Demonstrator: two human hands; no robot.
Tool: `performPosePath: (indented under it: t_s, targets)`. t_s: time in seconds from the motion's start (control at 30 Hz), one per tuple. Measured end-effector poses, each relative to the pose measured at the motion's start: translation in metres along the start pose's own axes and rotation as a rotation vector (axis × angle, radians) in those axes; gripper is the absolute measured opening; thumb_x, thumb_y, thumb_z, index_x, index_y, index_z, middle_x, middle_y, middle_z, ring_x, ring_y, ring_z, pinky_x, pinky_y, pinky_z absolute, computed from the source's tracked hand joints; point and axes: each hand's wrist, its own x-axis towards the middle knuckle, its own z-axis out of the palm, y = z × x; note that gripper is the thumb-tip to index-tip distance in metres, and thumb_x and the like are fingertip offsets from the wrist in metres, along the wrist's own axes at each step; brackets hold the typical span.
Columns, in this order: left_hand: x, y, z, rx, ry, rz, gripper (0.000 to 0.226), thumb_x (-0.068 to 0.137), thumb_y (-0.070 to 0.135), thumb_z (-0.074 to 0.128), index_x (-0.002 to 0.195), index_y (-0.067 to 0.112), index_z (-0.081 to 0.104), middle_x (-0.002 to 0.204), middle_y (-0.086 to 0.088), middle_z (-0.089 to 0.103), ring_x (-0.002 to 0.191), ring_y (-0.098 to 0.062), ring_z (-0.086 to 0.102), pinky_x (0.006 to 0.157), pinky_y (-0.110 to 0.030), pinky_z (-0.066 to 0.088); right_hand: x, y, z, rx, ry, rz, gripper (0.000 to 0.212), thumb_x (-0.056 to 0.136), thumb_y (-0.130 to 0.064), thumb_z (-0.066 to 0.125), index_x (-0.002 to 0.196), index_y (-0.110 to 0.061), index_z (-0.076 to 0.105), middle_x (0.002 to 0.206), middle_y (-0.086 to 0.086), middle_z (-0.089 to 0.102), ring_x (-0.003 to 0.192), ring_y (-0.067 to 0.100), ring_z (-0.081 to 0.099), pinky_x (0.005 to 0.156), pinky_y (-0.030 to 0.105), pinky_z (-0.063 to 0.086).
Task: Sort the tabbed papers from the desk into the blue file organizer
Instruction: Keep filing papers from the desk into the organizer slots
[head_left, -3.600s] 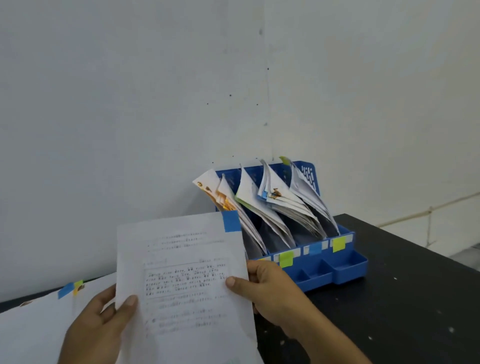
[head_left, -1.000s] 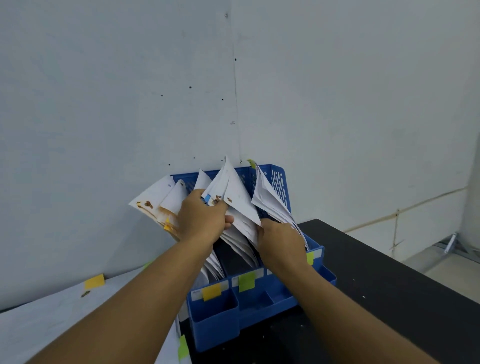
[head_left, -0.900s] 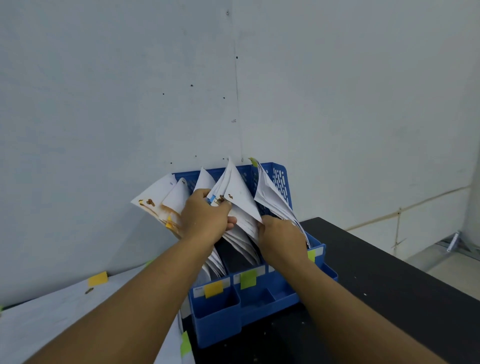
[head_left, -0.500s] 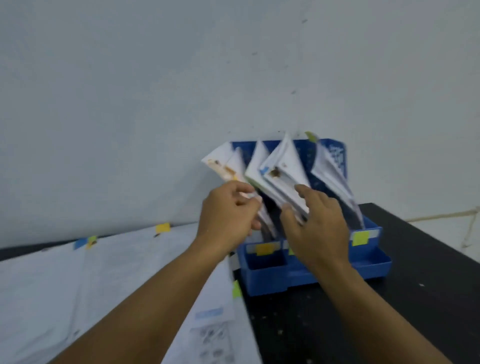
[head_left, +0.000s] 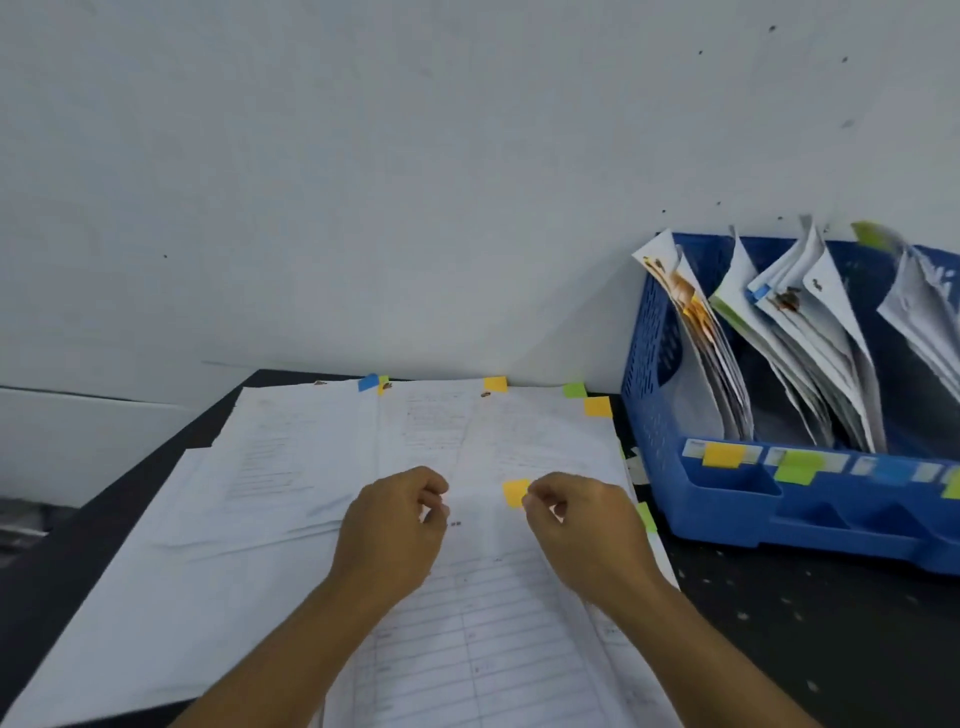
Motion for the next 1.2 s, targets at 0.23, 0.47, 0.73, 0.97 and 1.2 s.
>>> performPosePath:
  t_s: [0.23, 0.47, 0.73, 0.97, 1.2]
  targets:
    - [-0.004, -0.035, -0.017, 0.281, 0.075, -0.137, 0.059, 0.086, 0.045, 0.065, 0.139, 0.029, 0.045, 0.142, 0.006, 0.046, 0.134, -0.018, 0.035, 0.111, -0.036, 0.032, -0.010, -0.001, 0.032, -0.091, -0.102, -0.064, 0.035, 0.098, -0.040, 0.055, 0.131, -0.027, 0.061, 0.129, -0.010, 0.060, 0.121, 0.011, 0.047, 0.100, 0.019, 0.037]
    - [-0.005, -0.056, -0.022, 0.133, 0.025, -0.265, 0.055, 0.094, 0.038, 0.057, 0.144, 0.022, 0.040, 0.147, 0.001, 0.043, 0.138, -0.016, 0.033, 0.112, -0.030, 0.029, -0.015, 0.004, 0.036, -0.093, -0.089, -0.088, 0.034, 0.096, -0.036, 0.060, 0.129, -0.026, 0.063, 0.129, -0.010, 0.060, 0.120, 0.011, 0.047, 0.096, 0.015, 0.031]
    - [-0.004, -0.055, -0.025, 0.308, 0.136, -0.092, 0.027, 0.098, 0.037, 0.048, 0.112, 0.026, 0.069, 0.102, 0.007, 0.070, 0.089, -0.011, 0.060, 0.080, -0.021, 0.045, -0.018, 0.006, 0.036, -0.024, -0.069, -0.091, 0.033, 0.096, -0.033, 0.062, 0.127, -0.025, 0.064, 0.126, -0.010, 0.061, 0.114, 0.005, 0.044, 0.094, 0.012, 0.029]
    - [-0.012, -0.037, -0.009, -0.055, 0.150, 0.088, 0.013, 0.091, 0.032, 0.063, 0.091, 0.026, 0.075, 0.082, 0.017, 0.071, 0.077, -0.003, 0.064, 0.072, -0.018, 0.052, -0.016, 0.002, 0.029, 0.176, 0.004, 0.021, 0.030, 0.095, -0.031, 0.063, 0.124, -0.024, 0.067, 0.119, -0.014, 0.064, 0.108, 0.004, 0.057, 0.092, 0.013, 0.043]
    - [-0.034, 0.001, 0.004, -0.218, 0.044, 0.301, 0.023, 0.088, 0.042, 0.057, 0.086, 0.027, 0.075, 0.077, 0.024, 0.068, 0.077, 0.002, 0.065, 0.069, -0.012, 0.049, -0.010, -0.018, 0.010, 0.722, -0.171, 0.435, 0.036, 0.093, -0.056, 0.057, 0.102, -0.024, 0.069, 0.090, 0.002, 0.075, 0.070, 0.019, 0.073, 0.058, 0.029, 0.056]
